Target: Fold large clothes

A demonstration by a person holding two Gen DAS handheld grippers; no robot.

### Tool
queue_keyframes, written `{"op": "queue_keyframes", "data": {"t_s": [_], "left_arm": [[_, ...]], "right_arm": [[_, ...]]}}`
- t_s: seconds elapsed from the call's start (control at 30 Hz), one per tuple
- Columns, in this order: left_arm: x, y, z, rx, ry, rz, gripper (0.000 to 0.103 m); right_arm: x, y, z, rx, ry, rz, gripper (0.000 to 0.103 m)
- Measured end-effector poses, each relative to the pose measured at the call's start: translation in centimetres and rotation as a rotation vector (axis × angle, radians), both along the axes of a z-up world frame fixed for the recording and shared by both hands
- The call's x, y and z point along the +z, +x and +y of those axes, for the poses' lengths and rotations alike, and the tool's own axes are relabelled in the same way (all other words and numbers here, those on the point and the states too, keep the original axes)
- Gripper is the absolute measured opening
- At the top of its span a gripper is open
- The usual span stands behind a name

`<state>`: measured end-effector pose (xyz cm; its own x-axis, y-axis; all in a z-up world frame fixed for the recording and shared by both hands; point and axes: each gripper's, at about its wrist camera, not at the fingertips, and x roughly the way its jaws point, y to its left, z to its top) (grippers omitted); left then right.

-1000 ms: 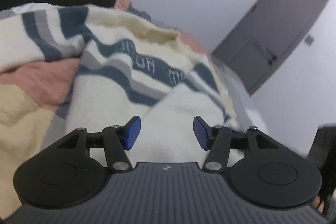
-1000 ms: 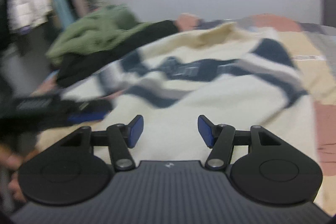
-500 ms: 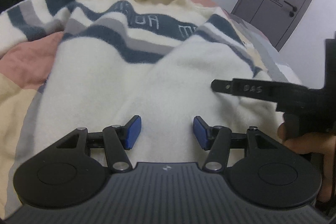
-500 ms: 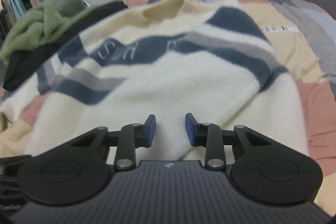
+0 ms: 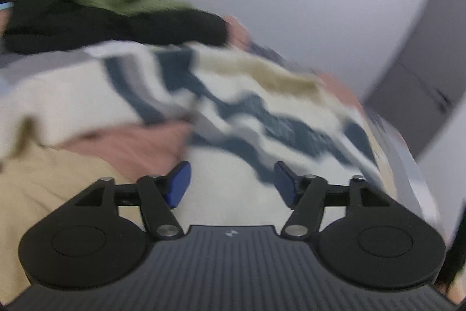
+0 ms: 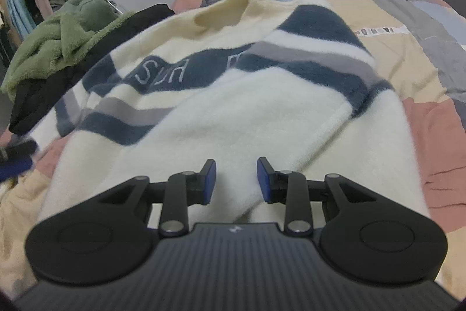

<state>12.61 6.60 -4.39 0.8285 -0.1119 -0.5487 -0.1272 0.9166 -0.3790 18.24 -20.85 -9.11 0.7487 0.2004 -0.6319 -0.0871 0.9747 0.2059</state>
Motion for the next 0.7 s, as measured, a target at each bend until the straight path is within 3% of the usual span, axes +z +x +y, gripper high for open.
{"op": "queue_keyframes", "data": {"t_s": [0.07, 0.17, 0.37, 0.5, 0.7], "left_arm": [[0.4, 0.8, 2.4, 0.098, -0.003, 0.017, 0.073], [0.0, 1.6, 6.7, 0.239, -0.069, 0.048, 0.077], [-4.2, 1.8, 15.0, 0.482, -0.473, 0.119, 0.077], [-6.5, 1.6, 16.9, 0.6, -0.644, 0.152, 0.077], [-6.2, 0.6, 17.6, 0.682, -0.639, 0.08, 0.077]], "right_arm": [[0.0, 0.0, 0.0, -0.001, 0.004, 0.0, 0.034], [0.0, 0.1, 0.0, 0.002, 0.0, 0.0, 0.034], [-0.1, 0.2, -0.2, -0.002, 0.029, 0.004, 0.034], [-0.2, 0.4, -0.5, -0.006, 0.058, 0.01, 0.034], [-0.4, 0.7, -0.8, -0.008, 0.081, 0.017, 0.034]]}}
